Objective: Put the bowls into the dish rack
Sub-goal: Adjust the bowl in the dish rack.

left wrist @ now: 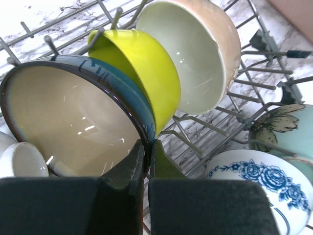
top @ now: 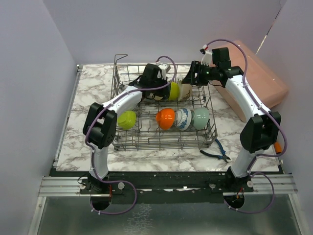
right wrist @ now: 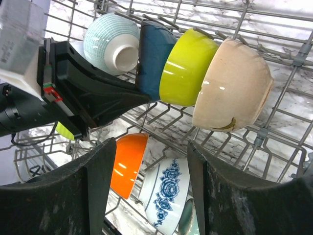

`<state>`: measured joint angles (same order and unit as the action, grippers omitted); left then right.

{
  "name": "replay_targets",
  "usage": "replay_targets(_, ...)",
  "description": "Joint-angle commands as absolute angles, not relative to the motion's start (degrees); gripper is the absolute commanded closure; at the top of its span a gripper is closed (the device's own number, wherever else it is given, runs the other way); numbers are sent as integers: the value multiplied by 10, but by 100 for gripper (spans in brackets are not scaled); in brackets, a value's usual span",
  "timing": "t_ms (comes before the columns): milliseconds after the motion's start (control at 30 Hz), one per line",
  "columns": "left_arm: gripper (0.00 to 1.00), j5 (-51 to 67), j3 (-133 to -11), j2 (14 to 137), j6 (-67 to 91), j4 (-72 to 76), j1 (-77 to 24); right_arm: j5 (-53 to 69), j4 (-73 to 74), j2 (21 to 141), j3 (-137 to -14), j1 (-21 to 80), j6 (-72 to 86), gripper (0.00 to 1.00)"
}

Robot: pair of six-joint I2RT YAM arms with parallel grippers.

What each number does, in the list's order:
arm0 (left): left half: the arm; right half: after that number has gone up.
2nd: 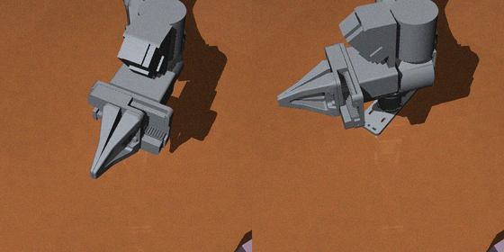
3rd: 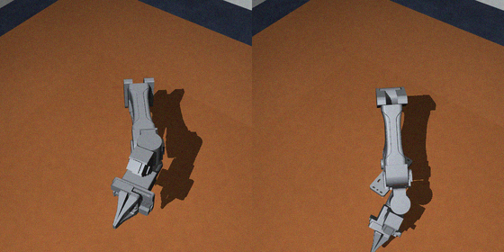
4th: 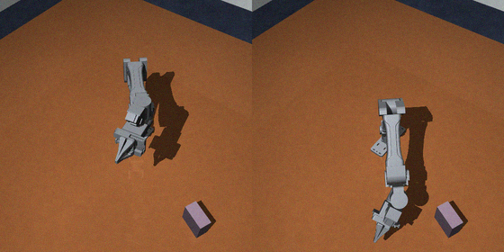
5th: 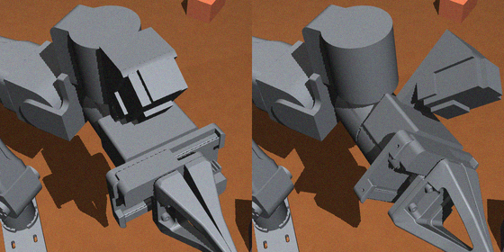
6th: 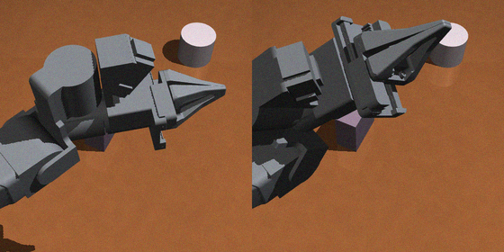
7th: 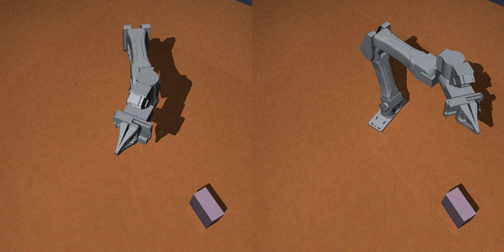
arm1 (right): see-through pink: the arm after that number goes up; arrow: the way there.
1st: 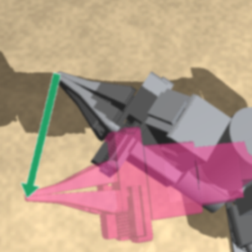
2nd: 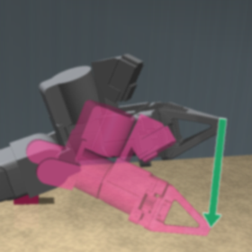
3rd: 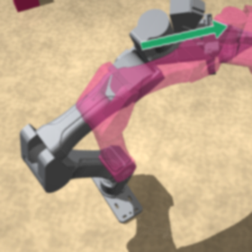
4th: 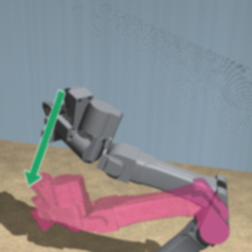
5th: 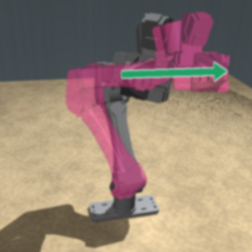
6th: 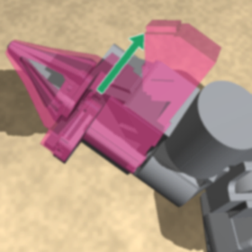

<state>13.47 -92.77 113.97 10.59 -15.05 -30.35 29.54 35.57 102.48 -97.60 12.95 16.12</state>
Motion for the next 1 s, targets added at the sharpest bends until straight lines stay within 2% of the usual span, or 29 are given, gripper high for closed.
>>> replay_targets(0, 100, 190, -889, 1083, 167, -98, -270, 331, 337, 1040, -975, 133, 175, 36)
replay_targets(333, 100, 264, -795, 1042, 257, 32, -233, 364, 290, 1058, -955, 150, 209, 35)
replay_targets(667, 100, 348, -731, 1021, 311, 177, -224, 360, 285, 1091, -973, 171, 221, 39)
replay_targets(967, 100, 360, -697, 1015, 357, 212, -205, 347, 287, 1111, -983, 185, 220, 40)
